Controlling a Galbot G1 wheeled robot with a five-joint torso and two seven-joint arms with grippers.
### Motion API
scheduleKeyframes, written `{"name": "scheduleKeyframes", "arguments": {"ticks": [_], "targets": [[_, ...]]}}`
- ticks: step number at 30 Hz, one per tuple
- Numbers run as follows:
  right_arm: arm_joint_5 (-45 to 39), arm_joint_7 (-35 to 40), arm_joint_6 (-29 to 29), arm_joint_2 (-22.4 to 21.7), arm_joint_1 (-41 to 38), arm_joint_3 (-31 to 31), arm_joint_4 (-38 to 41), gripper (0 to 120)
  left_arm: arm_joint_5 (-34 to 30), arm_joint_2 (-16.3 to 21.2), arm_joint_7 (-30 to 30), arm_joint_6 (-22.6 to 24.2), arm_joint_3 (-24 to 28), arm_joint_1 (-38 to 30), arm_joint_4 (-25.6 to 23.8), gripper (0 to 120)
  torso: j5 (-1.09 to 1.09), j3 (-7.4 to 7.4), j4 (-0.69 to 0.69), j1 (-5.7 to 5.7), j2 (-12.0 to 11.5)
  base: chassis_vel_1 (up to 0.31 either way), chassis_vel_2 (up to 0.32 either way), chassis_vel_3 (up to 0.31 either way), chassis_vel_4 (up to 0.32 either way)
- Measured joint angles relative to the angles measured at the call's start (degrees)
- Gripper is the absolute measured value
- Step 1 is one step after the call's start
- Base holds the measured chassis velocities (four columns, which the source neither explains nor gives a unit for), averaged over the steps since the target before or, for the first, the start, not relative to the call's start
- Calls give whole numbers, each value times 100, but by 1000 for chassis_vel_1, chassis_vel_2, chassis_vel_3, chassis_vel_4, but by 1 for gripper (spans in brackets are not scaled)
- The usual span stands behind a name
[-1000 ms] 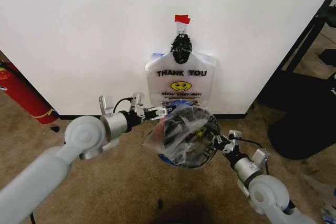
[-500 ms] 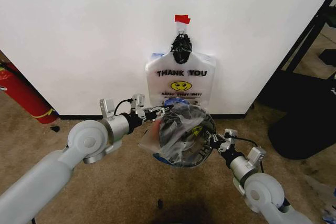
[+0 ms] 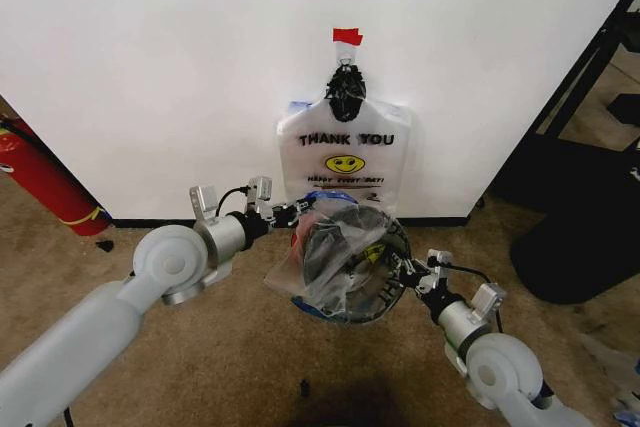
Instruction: Pick up the garbage bag from the wall and place it over the trash bin.
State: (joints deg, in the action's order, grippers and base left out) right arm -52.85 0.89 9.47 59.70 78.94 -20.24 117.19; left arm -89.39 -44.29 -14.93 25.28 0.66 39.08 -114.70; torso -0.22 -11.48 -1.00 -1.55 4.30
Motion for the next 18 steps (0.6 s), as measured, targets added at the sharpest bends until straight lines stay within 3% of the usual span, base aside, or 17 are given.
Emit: {"name": "scheduleKeyframes", "arguments": {"ticks": [12,16,18], "targets": [[-329,-120,-78,-81,-41,-45,126,0,479,-128,146,17,116,46,400,0,0,0,0,0,0,0,0,0,0],[-359,-70,-78,-37,-40,-54,134,0,518,-97,132,64,40,160,332,0,-1,0,0,0,0,0,0,0,0],[-394,3,-74,31,-41,-60,133,0,557,-58,132,93,-41,272,215,7,0,0,2,0,0,0,0,0,0]]}}
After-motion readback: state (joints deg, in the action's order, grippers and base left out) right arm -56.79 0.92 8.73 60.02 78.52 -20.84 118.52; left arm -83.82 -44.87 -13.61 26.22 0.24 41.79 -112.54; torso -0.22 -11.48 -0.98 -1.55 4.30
